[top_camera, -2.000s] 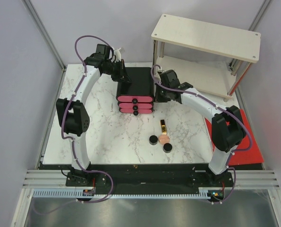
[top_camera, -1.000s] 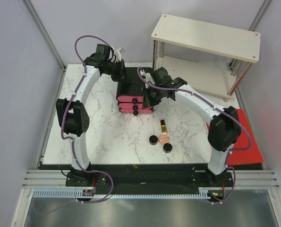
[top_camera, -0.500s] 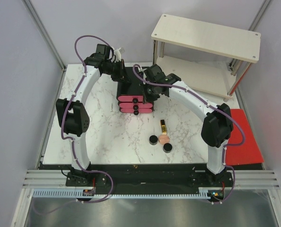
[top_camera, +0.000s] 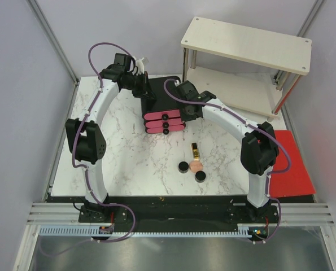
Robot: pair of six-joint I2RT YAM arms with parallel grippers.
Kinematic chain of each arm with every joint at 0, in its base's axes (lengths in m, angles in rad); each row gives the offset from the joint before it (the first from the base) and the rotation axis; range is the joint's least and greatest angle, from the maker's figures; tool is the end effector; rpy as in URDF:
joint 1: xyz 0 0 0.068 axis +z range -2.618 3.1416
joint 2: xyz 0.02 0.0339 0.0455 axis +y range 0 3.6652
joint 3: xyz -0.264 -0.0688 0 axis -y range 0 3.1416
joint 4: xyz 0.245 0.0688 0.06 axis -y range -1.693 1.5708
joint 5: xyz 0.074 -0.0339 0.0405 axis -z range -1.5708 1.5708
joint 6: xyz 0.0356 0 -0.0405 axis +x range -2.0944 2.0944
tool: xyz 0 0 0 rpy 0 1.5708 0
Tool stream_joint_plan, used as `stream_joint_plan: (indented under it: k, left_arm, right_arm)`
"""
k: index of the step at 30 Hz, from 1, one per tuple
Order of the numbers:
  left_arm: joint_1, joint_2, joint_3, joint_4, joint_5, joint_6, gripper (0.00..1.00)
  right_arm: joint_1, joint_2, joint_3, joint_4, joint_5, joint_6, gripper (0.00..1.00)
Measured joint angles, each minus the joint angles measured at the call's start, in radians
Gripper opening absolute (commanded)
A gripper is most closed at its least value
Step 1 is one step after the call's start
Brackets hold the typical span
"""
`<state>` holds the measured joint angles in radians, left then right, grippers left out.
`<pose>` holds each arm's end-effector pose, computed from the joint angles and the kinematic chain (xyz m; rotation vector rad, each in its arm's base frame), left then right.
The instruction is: Organize the makeup
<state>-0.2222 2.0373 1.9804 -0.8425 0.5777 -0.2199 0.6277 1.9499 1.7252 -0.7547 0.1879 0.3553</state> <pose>0.4360 -0.1184 0.3140 0.2584 2.4650 -0.9034 0.3525 0.2475 0.2722 -0.2716 2.5169 0.1536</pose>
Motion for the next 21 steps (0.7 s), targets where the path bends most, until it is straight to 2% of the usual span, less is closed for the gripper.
stream_joint_plan:
  k: [4,9,11,15,16,21]
  left_arm:
    - [0.000,-0.005,-0.011,0.003,0.008,0.005,0.08]
    - [0.000,-0.010,-0.017,0.003,0.008,0.005,0.08]
    - [0.000,-0.010,-0.017,0.003,0.008,0.005,0.08]
    - [0.000,-0.010,-0.018,0.004,0.008,0.005,0.09]
    - [0.000,-0.010,-0.018,0.004,0.008,0.005,0.08]
    - [0.000,-0.010,-0.021,0.007,0.010,0.005,0.08]
  right_arm:
    - [-0.003,0.000,-0.019,0.022,0.054,0.000,0.00]
    - [-0.005,-0.012,-0.043,0.061,0.046,-0.014,0.01]
    - [-0.009,-0.035,-0.084,0.113,0.009,-0.031,0.06]
    - [-0.014,-0.120,-0.216,0.188,-0.090,-0.063,0.32]
    - [-0.015,-0.142,-0.247,0.200,-0.125,-0.069,0.36]
    - [-0.008,-0.190,-0.329,0.250,-0.260,-0.084,0.40]
